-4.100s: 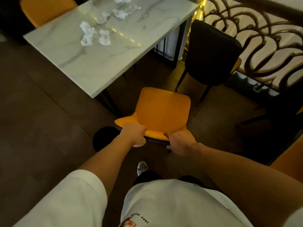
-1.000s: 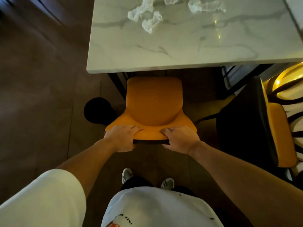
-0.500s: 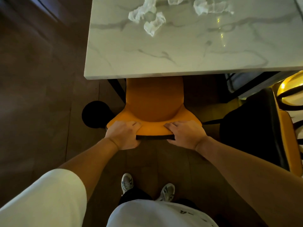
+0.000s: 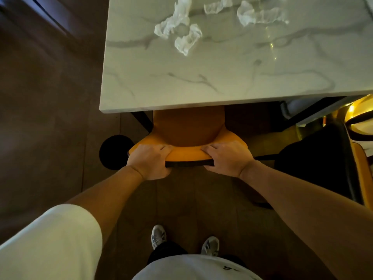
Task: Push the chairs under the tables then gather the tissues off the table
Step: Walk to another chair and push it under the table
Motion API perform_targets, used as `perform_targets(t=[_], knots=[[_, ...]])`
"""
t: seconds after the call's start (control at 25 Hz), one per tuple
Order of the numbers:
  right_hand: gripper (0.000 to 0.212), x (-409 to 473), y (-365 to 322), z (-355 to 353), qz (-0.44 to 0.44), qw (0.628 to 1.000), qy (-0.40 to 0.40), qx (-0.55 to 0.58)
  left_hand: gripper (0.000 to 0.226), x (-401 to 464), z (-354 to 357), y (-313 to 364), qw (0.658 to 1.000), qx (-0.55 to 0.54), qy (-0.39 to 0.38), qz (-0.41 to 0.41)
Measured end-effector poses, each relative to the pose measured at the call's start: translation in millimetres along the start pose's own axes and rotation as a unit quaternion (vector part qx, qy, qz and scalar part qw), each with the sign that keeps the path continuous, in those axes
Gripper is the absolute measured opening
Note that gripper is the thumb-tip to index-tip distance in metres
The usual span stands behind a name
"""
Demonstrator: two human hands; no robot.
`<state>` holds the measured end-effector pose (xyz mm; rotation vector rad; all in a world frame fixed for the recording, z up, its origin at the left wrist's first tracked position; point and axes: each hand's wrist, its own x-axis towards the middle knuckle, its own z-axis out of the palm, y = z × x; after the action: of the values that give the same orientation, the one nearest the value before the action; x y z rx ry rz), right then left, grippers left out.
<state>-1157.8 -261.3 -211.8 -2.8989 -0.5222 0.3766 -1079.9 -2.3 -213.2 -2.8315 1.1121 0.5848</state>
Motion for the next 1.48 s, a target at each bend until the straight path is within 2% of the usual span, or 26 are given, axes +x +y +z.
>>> perform_targets(t=[0.52,0.96,1.32,1.48], knots=[[0.059,76,42,-18,0.000,0.999,0.029,-0.014,0.070,70,-30,-50,0.999,0.014,0.035,-0.010],[0.062,113,70,-29,-0.004,0.999,0.028,-0.044,0.070,105,-44,-67,0.998,0.051,0.025,-0.022],[0.055,117,71,-28,0.009,0.999,0.030,-0.029,0.070,110,-52,-68,0.996,0.091,-0.010,-0.015],[0.052,114,69,-32,0.020,0.999,0.030,-0.031,0.068,108,-53,-66,0.997,0.073,-0.008,-0.012]])
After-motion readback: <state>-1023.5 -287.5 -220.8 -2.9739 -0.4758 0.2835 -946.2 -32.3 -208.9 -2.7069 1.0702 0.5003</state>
